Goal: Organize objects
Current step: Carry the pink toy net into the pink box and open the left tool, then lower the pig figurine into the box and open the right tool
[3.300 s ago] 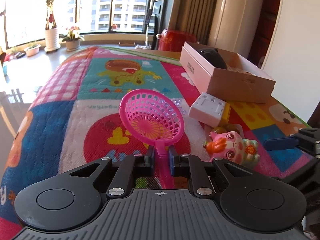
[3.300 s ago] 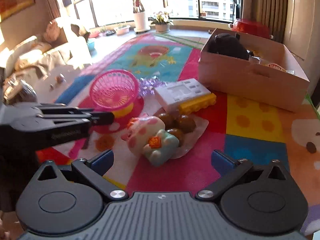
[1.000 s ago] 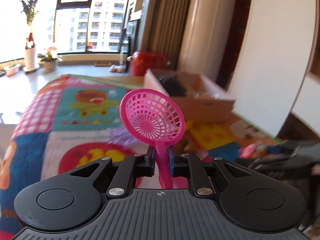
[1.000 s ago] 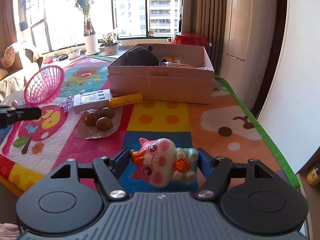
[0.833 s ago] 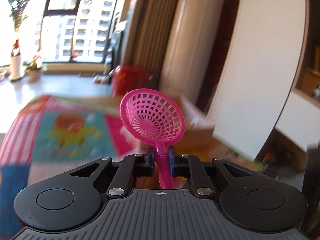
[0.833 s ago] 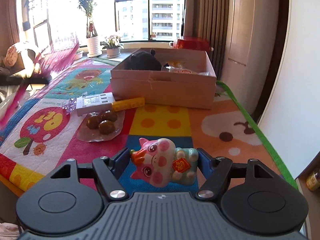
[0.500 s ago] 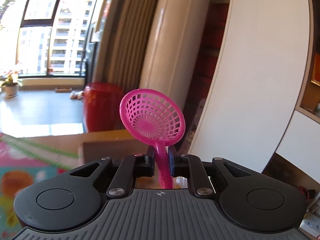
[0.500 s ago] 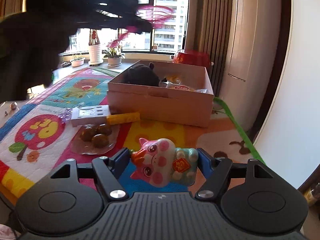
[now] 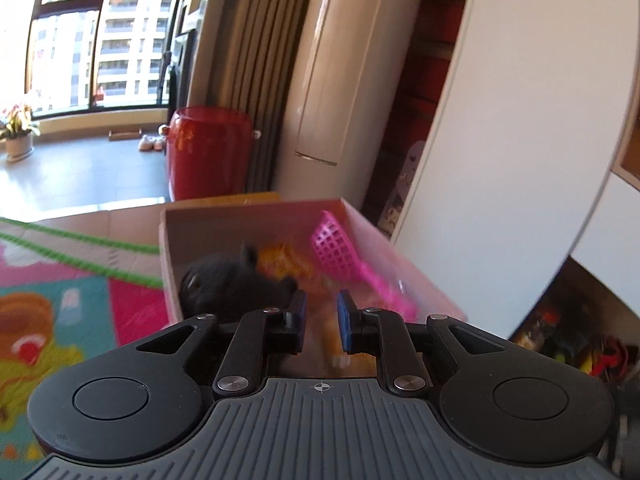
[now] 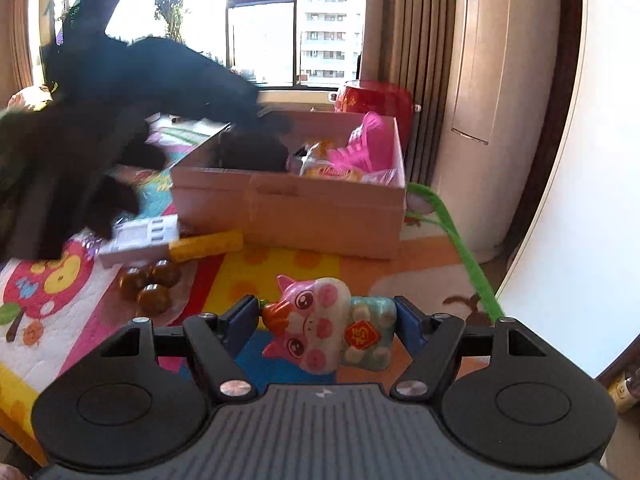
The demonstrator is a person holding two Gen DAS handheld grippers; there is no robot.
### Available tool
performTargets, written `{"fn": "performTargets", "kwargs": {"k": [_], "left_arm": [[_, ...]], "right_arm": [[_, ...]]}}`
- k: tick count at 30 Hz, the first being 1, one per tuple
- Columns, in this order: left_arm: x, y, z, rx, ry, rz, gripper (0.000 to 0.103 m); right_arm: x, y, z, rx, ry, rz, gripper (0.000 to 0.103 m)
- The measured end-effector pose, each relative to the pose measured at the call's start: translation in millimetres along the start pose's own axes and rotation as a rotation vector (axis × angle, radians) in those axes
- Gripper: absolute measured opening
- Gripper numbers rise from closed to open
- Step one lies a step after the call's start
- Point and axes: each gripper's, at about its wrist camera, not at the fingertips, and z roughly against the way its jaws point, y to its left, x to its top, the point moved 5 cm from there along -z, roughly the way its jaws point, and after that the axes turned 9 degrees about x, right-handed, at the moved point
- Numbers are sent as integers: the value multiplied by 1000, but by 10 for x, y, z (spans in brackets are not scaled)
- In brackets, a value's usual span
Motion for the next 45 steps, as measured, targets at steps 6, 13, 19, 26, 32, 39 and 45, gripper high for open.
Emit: {"fn": "performTargets", "kwargs": {"k": [6,13,19,26,32,39,45], "left_arm": [[-454,225,563,1,-18,45,18],[-786,561,914,60,-3,109,18],[-869,670,1169,117,-21,77,18],[-1040,803,1196,93,17,105,18],[-1076,626,1047,75,45,72,18],[-1168,363,1046,123,82,-11,20],[-1212,340,1069,291,119,-55,20]], "right_arm": [[357,-60,78,58,-30,-28,72],[1524,-126,-215,108,-132,-81,73],[2194,-105,-832,120,-115,-168,96],[1603,-4,-660,68,-93,-136,101],[1029,124,-325,-7,-105,-68,103],[382,180,-267,-44,-61,-91,103],[72,111,-410,-88,-64,-102,103]]}}
